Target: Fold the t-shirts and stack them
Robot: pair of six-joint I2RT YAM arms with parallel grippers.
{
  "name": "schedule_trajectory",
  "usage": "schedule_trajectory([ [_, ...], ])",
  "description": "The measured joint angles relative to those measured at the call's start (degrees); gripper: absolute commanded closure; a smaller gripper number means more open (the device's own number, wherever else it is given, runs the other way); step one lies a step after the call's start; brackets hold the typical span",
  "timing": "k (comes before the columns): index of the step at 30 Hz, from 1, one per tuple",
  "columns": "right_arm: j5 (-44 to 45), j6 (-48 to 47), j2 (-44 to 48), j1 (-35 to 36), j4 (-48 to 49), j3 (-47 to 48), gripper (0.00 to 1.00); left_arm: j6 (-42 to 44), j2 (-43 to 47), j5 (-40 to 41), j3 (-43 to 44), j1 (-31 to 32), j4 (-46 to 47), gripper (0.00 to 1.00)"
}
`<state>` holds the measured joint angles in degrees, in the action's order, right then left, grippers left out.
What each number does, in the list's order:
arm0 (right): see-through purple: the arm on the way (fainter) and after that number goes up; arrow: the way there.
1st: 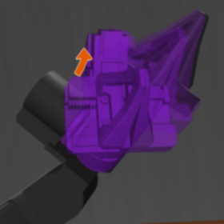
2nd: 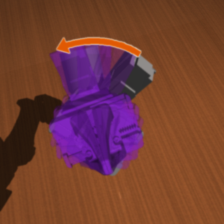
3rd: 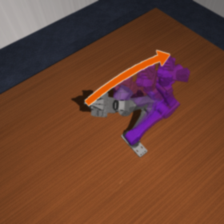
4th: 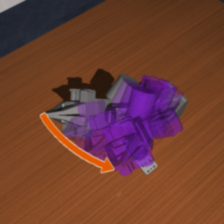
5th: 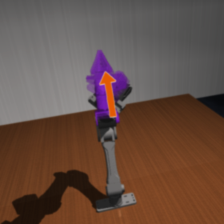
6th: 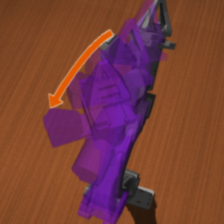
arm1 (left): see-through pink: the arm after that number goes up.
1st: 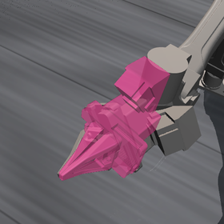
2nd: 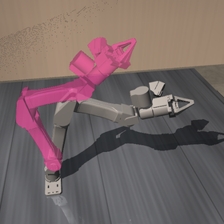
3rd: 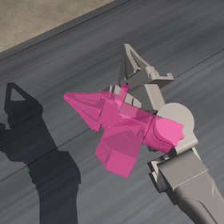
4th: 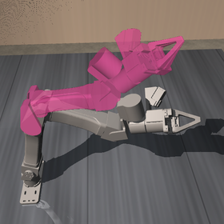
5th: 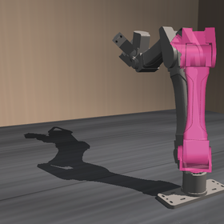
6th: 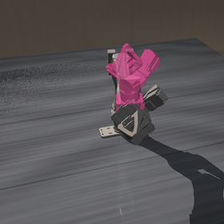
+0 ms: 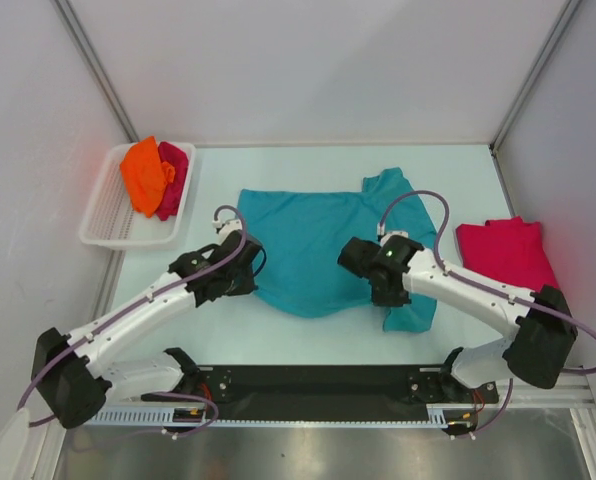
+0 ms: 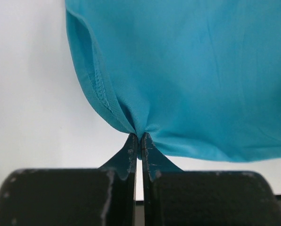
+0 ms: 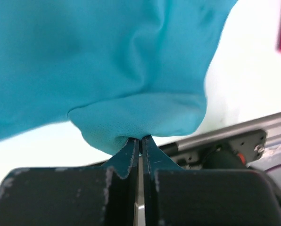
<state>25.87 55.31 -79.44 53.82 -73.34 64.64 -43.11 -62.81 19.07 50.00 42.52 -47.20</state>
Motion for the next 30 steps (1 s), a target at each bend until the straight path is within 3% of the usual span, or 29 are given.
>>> schedule_trajectory([
  [12, -1.6, -17.9, -8.4, -15.8, 12.3, 2.4, 1.0, 6.8, -7.6, -3.1, 5.1, -12.4, 4.9, 0.98],
  [23, -6.1, -26.0, -16.1, -23.8, 19.7, 3.0, 1.0, 9.0, -17.7, -6.3, 6.0, -14.6, 9.2, 0.98],
  [30, -7.0, -29.0, -20.6, -26.6, 21.2, 8.1, 1.0, 10.0, -22.6, -7.7, 9.6, -15.9, 10.3, 0.98],
])
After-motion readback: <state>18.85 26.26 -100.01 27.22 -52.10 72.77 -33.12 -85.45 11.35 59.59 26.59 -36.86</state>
